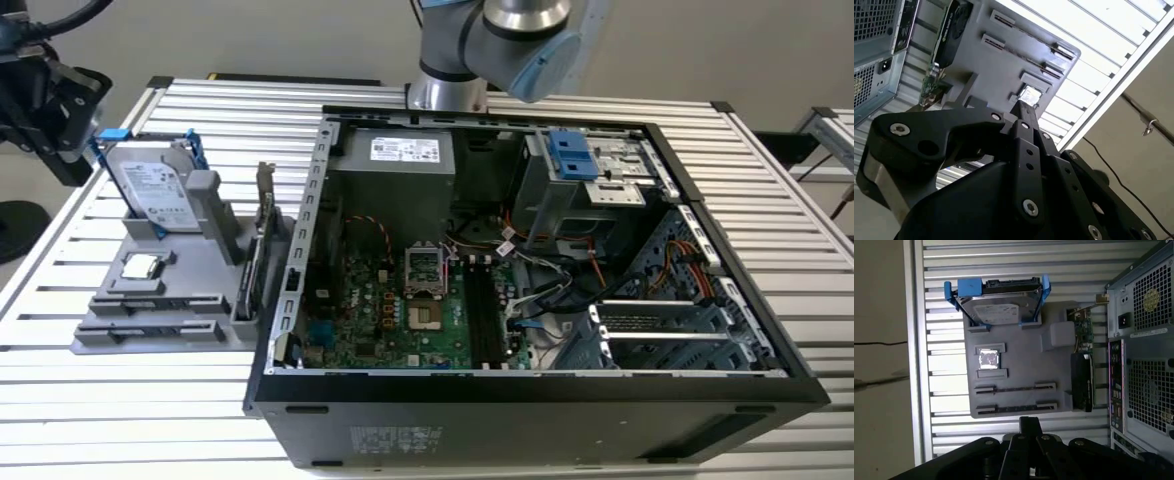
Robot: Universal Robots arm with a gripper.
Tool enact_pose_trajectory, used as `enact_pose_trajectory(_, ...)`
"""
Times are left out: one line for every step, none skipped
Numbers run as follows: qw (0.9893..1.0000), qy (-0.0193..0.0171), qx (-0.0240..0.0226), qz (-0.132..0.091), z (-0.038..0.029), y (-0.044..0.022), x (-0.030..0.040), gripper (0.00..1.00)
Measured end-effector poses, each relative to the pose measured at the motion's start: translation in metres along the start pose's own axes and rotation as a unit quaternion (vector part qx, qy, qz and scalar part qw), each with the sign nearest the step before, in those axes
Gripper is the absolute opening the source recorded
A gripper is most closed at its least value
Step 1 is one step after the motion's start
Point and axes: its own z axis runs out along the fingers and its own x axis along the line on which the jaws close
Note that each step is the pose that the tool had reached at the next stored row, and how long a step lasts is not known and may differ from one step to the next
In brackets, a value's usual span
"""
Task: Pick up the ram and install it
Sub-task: 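Pick up the ram and move it above insertion slot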
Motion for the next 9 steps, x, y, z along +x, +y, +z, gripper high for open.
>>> enact_pose_trajectory(1.0, 0.0, 0.0, 0.0, -0.0001, -0.0012, -0.0001, 0.0)
enact_pose_trajectory(1.0, 0.0, 0.0, 0.0, -0.0001, -0.0026, -0.0002, 0.0)
enact_pose_trajectory(1.0, 0.0, 0.0, 0.0, -0.0002, -0.004, -0.0002, 0.0)
enact_pose_trajectory(1.0, 0.0, 0.0, 0.0, -0.0003, -0.0054, -0.0003, 0.0)
enact_pose_trajectory(1.0, 0.0, 0.0, 0.0, -0.0004, -0.0067, -0.0004, 0.0)
enact_pose_trajectory(1.0, 0.0, 0.0, 0.0, -0.0004, -0.0081, -0.0005, 0.0)
enact_pose_trajectory(1.0, 0.0, 0.0, 0.0, -0.0004, -0.0095, -0.0006, 0.0)
enact_pose_trajectory(1.0, 0.0, 0.0, 0.0, -0.0005, -0.0109, -0.0007, 0.0)
enact_pose_trajectory(1.0, 0.0, 0.0, 0.0, -0.0006, -0.012, -0.0007, 0.0)
